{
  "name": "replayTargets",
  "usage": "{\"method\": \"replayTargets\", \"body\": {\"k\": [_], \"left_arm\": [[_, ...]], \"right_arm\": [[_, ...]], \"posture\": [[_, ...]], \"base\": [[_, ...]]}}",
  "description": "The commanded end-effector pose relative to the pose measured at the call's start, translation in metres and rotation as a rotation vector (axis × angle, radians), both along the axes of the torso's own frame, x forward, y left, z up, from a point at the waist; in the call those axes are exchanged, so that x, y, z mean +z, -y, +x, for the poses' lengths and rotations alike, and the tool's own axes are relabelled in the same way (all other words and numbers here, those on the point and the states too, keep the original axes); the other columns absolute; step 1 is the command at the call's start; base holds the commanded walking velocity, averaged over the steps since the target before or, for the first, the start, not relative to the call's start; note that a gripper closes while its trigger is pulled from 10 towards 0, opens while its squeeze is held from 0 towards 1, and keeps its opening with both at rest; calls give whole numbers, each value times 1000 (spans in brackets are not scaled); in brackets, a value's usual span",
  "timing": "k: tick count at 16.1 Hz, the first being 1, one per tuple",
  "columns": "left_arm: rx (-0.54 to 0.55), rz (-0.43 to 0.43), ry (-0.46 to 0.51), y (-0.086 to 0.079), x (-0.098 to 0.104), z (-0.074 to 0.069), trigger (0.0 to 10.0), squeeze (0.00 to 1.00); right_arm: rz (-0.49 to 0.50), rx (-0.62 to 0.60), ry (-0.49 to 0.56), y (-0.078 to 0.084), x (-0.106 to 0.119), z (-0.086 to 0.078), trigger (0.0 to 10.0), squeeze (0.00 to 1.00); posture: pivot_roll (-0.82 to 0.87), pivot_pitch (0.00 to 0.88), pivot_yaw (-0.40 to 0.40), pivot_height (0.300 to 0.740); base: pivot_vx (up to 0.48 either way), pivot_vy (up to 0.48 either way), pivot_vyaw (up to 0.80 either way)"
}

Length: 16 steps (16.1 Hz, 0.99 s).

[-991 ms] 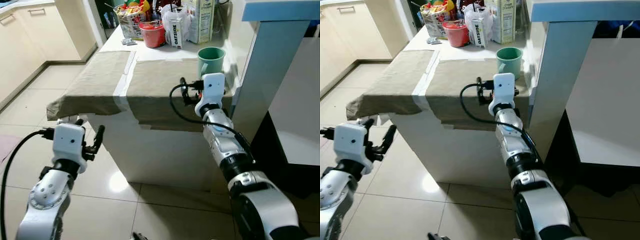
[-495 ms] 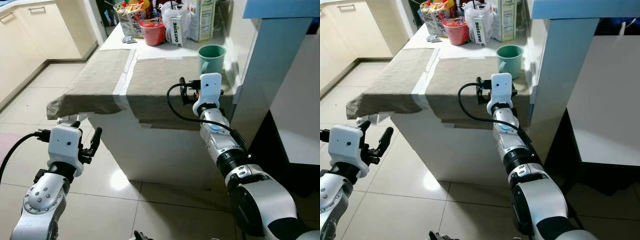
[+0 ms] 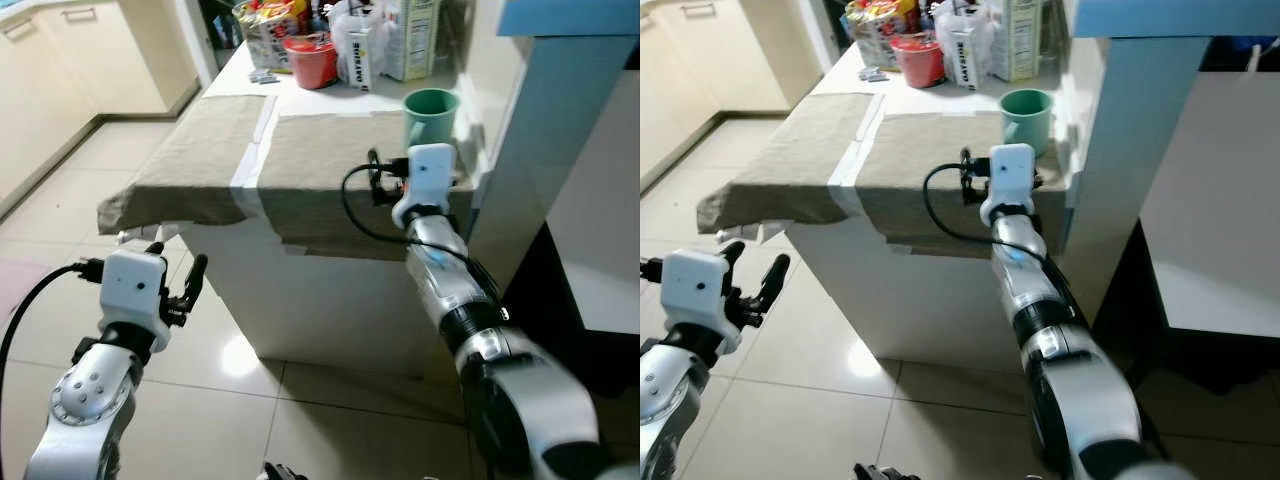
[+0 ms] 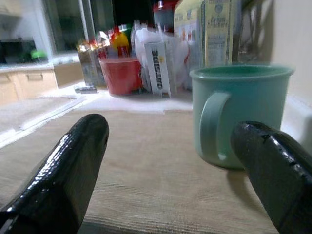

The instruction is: Setting the table

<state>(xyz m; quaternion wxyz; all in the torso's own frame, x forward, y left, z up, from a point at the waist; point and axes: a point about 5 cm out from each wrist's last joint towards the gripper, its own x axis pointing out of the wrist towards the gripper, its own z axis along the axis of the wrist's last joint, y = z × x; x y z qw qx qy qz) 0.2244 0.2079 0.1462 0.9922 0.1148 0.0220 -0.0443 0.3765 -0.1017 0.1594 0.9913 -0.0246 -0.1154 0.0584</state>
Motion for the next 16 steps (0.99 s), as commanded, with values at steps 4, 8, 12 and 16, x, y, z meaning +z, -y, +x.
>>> {"method": "replayTargets", "body": {"k": [4,8,12,16], "left_arm": [[-18,-86,-22,9,-14,19,10000,0],[-45,-146,-37,21,-28,37,10000,0],[-71,-248,-30,39,-47,58,10000,0],[-104,-287,-40,58,-55,62,10000,0]], "right_arm": [[-118,50,38,25,-21,-42,10000,0],[-202,40,-62,56,-55,-91,10000,0],[-213,69,-187,73,-76,-131,10000,0],[-236,43,-159,79,-66,-119,10000,0]], "posture": [[-84,6,101,740],[-187,0,94,740],[-295,0,95,740],[-314,0,108,740]], "base": [[0,0,0],[0,0,0],[0,0,0],[0,0,0]]}}
